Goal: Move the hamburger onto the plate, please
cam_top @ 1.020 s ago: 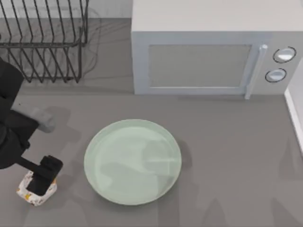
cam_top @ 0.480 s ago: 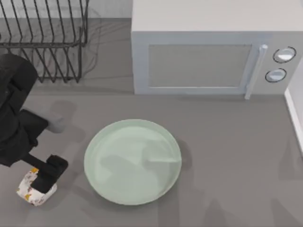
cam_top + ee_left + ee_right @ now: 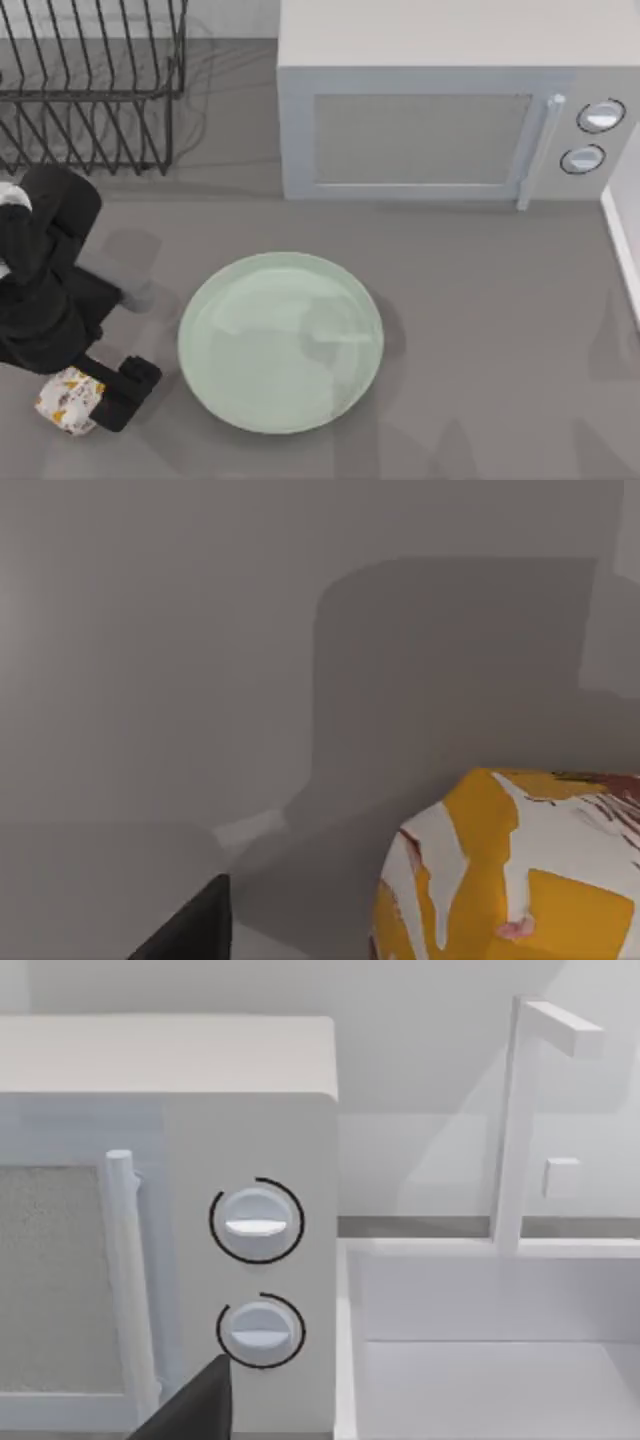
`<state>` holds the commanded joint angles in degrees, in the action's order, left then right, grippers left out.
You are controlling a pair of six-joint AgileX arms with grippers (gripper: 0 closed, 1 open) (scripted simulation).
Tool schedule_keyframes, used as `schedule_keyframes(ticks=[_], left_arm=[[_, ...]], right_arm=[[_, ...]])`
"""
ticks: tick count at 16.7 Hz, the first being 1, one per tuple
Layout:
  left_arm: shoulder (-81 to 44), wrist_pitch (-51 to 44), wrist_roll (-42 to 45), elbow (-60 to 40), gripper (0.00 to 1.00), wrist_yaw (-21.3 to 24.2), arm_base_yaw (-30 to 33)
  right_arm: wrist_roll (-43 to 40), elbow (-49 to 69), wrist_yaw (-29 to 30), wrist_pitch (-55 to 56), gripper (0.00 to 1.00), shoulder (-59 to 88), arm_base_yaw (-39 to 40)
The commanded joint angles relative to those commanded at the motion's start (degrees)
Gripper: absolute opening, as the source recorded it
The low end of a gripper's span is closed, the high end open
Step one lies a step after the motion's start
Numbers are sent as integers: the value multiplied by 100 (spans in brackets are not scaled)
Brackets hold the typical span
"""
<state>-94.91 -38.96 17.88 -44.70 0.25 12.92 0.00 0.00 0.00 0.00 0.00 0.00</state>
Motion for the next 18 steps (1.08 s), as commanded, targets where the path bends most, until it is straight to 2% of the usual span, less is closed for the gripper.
schedule_keyframes(ticks=[3,7,18], left_arm=[[-289,487,5,260,100,1,3],[-319,528,6,285,100,1,3],[-319,528,6,285,17,1,3]], right_arm=[[0,0,0,0,100,0,0],[0,0,0,0,100,0,0],[0,0,0,0,100,0,0]])
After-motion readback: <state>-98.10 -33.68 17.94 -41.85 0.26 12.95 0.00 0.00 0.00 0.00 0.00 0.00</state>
